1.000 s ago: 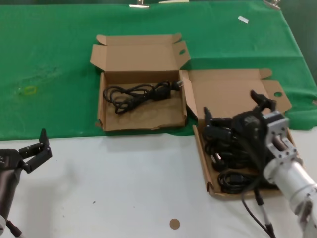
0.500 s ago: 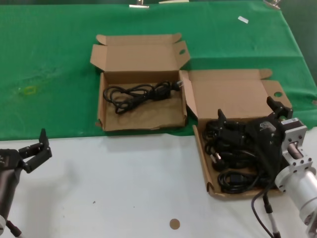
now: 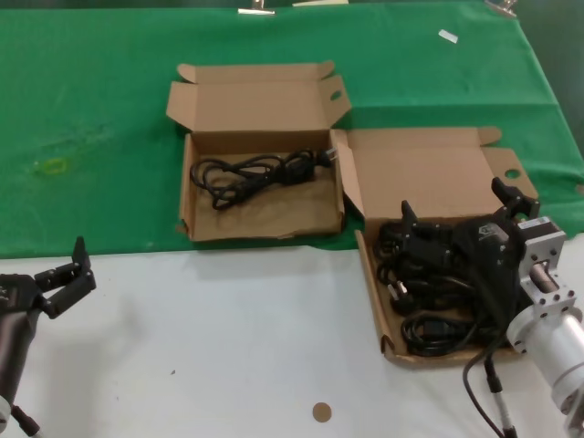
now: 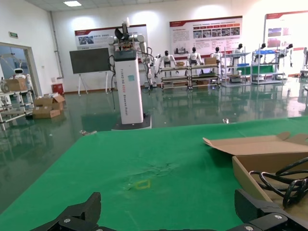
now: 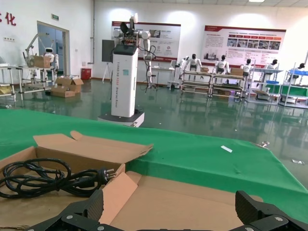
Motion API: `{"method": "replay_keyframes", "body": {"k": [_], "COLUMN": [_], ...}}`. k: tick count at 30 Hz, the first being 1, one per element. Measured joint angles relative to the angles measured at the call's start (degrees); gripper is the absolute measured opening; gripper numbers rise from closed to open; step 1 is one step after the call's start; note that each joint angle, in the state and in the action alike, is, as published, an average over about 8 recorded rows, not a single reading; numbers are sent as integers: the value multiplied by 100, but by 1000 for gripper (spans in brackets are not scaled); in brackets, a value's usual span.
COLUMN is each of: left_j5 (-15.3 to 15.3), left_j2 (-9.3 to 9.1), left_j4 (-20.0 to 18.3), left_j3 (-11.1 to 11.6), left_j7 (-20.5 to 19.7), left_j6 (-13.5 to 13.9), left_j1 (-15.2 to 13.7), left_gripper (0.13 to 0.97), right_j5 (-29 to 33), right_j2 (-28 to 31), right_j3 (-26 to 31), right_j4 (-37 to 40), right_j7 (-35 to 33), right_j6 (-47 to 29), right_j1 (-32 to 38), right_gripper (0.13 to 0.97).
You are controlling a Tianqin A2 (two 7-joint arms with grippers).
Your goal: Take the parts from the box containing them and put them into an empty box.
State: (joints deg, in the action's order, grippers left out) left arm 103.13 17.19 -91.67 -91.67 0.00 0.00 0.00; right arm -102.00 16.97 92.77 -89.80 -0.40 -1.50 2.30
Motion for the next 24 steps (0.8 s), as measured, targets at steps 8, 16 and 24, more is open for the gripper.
{"method": "replay_keyframes", "body": {"k": [8, 16, 24], "left_j5": [0, 0, 0], "left_j2": [0, 0, 0], "left_j4": [0, 0, 0], "left_j3": [0, 0, 0], "left_j7": [-1, -2, -1], "left_j6": [0, 0, 0], "left_j1": [0, 0, 0], "left_gripper": [966, 966, 966], "right_j5": [0, 0, 0], "right_j2": [0, 0, 0], "right_j3": [0, 0, 0], "right_j4": [0, 0, 0], "right_j7": [0, 0, 0], "right_j6": [0, 0, 0], "right_j1": [0, 0, 0], "right_gripper": [966, 966, 966]}}
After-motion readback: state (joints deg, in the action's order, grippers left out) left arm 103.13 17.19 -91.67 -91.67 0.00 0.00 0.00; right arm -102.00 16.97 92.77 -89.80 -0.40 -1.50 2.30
